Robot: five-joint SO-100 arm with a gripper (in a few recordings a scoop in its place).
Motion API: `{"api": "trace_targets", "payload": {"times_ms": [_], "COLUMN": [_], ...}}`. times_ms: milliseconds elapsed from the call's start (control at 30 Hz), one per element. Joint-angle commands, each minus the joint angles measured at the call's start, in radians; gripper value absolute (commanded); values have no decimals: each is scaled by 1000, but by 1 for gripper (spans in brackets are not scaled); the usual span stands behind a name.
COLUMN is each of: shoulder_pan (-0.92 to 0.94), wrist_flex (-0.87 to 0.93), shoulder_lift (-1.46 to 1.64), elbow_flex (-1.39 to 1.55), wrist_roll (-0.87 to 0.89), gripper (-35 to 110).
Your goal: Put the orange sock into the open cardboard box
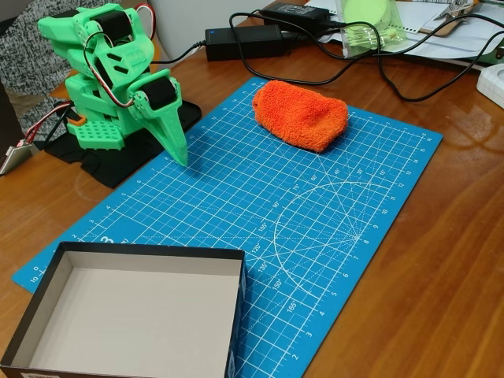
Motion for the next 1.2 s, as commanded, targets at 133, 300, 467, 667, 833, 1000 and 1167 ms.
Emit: {"api": "trace_targets", "payload": {"times_ms": [133,300,467,667,833,1000,1167], "shoulder_pan": [-94,-98,-86,-91,-98,-101,-298], "wrist_flex": [-8,-8,-3,-2,0,0,-3], "shoulder_lift": [14,14,14,14,14,14,14], "elbow_flex": [-23,-23,-23,-23,-23,-23,-14], "wrist_roll": [-29,-34,-28,-35,-46,-52,-367], "gripper": [0,0,0,0,0,0,0]}}
